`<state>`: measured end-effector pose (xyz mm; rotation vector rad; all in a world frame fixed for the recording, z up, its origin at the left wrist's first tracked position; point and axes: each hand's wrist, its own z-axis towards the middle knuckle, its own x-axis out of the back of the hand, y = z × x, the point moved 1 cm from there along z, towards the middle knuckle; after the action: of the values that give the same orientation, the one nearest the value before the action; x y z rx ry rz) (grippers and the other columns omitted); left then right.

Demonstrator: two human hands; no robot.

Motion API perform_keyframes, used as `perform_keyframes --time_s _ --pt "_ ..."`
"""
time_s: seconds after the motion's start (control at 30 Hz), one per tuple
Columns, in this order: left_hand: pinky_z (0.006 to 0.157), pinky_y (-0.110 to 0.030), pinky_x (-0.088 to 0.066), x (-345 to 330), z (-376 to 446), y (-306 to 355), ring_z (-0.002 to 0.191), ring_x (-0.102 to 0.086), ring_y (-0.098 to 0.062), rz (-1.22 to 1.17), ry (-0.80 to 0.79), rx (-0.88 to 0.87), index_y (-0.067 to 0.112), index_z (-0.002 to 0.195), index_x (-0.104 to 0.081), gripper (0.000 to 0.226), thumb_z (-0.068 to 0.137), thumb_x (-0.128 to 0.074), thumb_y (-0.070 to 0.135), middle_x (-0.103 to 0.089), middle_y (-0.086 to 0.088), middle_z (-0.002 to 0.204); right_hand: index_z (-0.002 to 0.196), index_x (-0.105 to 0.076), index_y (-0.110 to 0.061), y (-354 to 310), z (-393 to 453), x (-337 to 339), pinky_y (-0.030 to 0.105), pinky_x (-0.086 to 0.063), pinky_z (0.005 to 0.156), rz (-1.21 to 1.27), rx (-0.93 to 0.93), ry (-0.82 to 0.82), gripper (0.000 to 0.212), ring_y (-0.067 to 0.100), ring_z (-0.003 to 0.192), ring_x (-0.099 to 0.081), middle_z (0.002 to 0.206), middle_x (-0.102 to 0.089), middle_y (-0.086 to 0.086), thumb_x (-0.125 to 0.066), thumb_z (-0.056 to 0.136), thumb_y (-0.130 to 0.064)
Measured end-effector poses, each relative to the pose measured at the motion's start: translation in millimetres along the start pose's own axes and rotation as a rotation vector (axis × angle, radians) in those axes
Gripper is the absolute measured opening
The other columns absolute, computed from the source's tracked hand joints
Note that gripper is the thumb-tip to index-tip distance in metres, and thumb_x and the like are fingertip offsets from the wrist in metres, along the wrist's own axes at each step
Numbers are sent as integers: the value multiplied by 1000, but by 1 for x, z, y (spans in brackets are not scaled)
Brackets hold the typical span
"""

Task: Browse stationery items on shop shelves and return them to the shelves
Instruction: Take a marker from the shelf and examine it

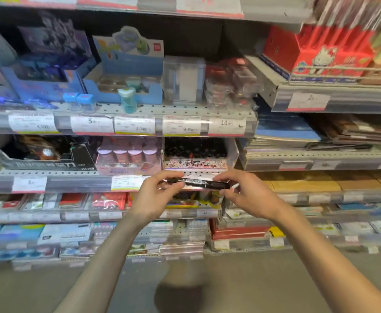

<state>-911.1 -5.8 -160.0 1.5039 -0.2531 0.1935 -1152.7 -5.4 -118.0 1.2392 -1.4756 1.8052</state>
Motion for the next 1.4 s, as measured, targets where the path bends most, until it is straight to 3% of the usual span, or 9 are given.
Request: perform_keyframes --time_s 0.1,0.27,0.4,0.57,0.73,0.9,1.03,1.13,1.4 --pt "75 -31 -57 -11 -1 1 74 -69 -10 -54 46 47 25 108 -71 22 87 -72 21 -75 -5 89 128 -63 -26 11 -2 -2 28 -51 86 -45 17 -3 34 8 96 -60 119 -67 -8 -63 95 -29" --pt "84 -31 -54 -19 6 5 79 -68 -6 9 117 36 30 120 -63 33 88 -70 29 -73 4 81 120 -66 -28 21 1 -13 10 -37 61 -9 24 20 25 -6 71 -54 91 -67 -15 -62 96 -29" --pt "87 -18 -46 -10 17 5 96 -56 6 374 160 -119 32 134 -52 43 93 -61 40 -61 7 107 111 -68 -24 22 6 -24 16 -50 68 189 -77 85 18 -3 75 -64 84 -70 -16 -65 94 -28" --pt "97 -34 -43 11 26 2 120 -43 -20 806 292 -429 12 131 -58 40 93 -61 22 -51 -3 129 106 -67 -20 8 27 -38 28 -54 74 225 -238 229 15 2 74 -62 80 -66 -14 -62 95 -29" --pt "97 -44 -44 19 41 -6 127 -41 -29 1002 215 -398 9 135 -54 46 90 -59 18 -50 -9 136 109 -65 -16 -12 66 -43 25 -39 68 212 -330 422 22 11 77 -61 78 -64 -11 -56 99 -33" --pt "92 -43 -46 23 47 -14 121 -47 -28 1027 182 -408 8 131 -57 45 87 -60 18 -58 -5 130 99 -68 -14 -12 104 -48 32 -40 65 142 -420 575 33 30 86 -69 86 -73 6 -51 98 -42" --pt "93 -42 -46 25 48 -17 120 -47 -27 1013 171 -429 9 131 -57 46 86 -60 18 -58 -4 130 88 -67 -10 -14 117 -50 37 -50 74 116 -460 516 42 34 81 -68 82 -72 10 -54 96 -49" --pt "94 -41 -46 27 48 -18 120 -45 -25 989 169 -435 9 132 -57 47 86 -62 17 -58 -3 131 86 -67 -8 -12 119 -52 33 -44 65 165 -422 448 42 31 76 -67 73 -71 7 -57 95 -48" --pt "99 -39 -42 29 48 -20 123 -43 -23 933 160 -433 11 136 -54 48 89 -58 15 -55 -1 134 99 -66 -11 -4 123 -55 37 -52 77 136 -383 440 20 32 87 -68 86 -73 8 -57 96 -28"
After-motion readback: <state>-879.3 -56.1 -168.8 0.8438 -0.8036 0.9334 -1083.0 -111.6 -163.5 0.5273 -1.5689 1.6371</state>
